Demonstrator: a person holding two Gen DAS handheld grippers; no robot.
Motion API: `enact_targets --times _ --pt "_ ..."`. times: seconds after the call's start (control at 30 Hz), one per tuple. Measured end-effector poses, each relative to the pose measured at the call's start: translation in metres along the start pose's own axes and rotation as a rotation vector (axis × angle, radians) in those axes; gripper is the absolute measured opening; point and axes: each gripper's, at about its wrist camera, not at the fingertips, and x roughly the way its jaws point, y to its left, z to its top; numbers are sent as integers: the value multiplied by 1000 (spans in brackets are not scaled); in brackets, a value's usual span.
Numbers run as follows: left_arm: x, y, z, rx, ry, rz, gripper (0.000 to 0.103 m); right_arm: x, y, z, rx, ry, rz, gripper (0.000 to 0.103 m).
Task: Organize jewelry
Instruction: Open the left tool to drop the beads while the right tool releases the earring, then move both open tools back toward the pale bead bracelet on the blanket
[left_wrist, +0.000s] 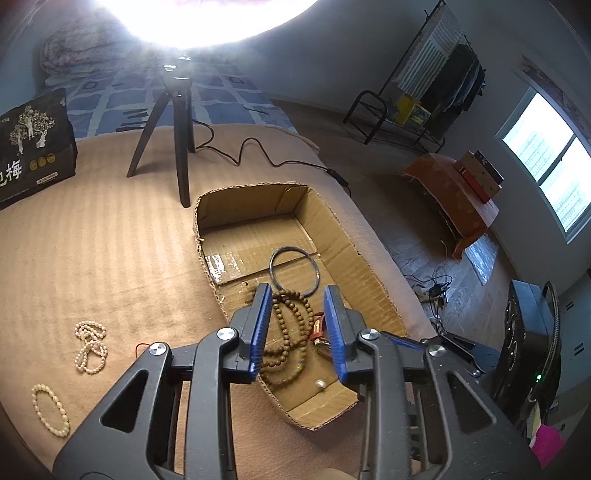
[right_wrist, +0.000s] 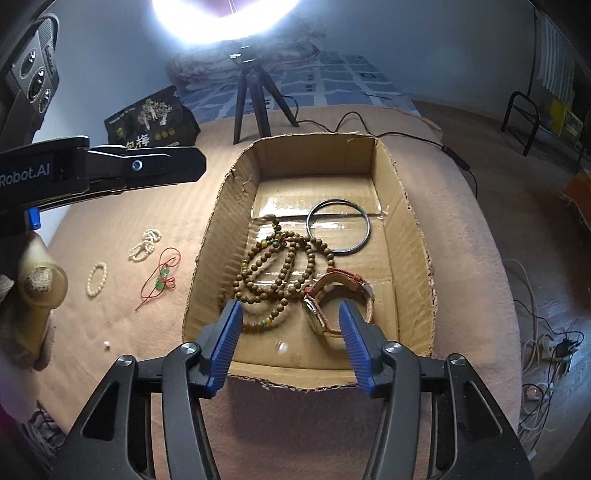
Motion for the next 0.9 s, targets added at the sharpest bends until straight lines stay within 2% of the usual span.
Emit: enact_targets --times 0.33,0.4,0.47,0.5,0.67,0.9 --pt "-16 10 -3 -4 -20 51 30 -6 5 0 -10 -14 -8 54" --pt "-20 14 -4 -7 -27 62 38 -9 8 -1 -11 -22 -8 54" --pt "-29 19 -5 -18 -48 77 53 -12 10 0 -11 -30 -9 55" --pt "-33 22 -6 -23 -58 85 55 -13 12 1 -10 -35 -9 55" --pt "-52 39 -6 -41 -89 116 56 -20 22 6 -5 -72 -3 71" --pt "-76 70 -13 -37 -118 201 56 -21 42 15 -10 -93 25 76"
